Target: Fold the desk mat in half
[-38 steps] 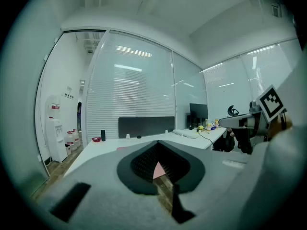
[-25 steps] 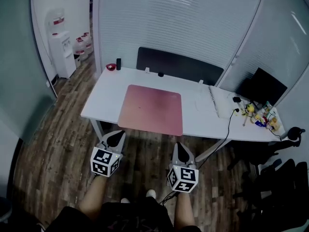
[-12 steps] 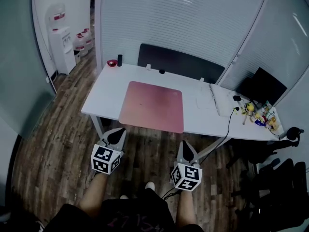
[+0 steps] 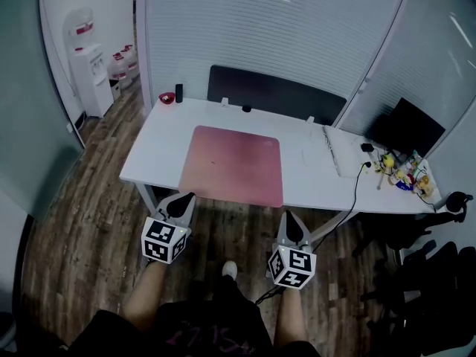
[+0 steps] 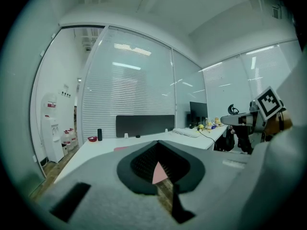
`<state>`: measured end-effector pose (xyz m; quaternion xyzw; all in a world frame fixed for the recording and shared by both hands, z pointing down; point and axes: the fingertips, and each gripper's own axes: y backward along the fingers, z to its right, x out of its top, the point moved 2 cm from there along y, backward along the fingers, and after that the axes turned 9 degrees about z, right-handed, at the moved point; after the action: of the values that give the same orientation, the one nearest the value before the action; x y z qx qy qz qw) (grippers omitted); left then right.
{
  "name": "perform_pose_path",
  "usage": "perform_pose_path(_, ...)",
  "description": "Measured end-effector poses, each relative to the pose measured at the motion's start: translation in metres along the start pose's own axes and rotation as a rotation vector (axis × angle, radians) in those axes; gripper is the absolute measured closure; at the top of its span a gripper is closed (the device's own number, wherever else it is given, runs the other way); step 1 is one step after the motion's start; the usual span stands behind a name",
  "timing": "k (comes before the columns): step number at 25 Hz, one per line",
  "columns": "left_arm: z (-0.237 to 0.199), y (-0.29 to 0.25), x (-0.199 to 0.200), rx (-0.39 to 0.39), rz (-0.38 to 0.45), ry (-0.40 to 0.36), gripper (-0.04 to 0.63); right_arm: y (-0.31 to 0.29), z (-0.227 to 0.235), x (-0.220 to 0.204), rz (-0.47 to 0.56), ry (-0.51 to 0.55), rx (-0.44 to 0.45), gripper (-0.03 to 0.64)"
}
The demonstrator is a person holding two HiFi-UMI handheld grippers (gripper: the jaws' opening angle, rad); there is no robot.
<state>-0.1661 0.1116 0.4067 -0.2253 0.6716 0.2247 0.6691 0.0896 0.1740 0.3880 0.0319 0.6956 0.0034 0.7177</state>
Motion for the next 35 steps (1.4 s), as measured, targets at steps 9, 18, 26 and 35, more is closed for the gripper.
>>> perform_pose_path(9,-0.027,-0.07,-0.014,0.036,-0.039,0.024,0.597,-0.083,0.021,-0.02,-0.047,-0.043,0.046,0.606)
perform_pose_path(18,-0.053,-0.147,-0.055,0.069,-0.116,0.057,0.597,-0.17,0.052,-0.058,-0.119,-0.072,0.096,0.604)
perform_pose_path(26,-0.071,-0.215,-0.068,0.099,-0.166,0.073,0.597,-0.238,0.085,-0.08,-0.175,-0.11,0.129,0.604)
perform_pose_path(35,-0.08,-0.243,-0.054,0.144,-0.178,0.053,0.597,-0.275,0.098,-0.081,-0.189,-0.13,0.174,0.604)
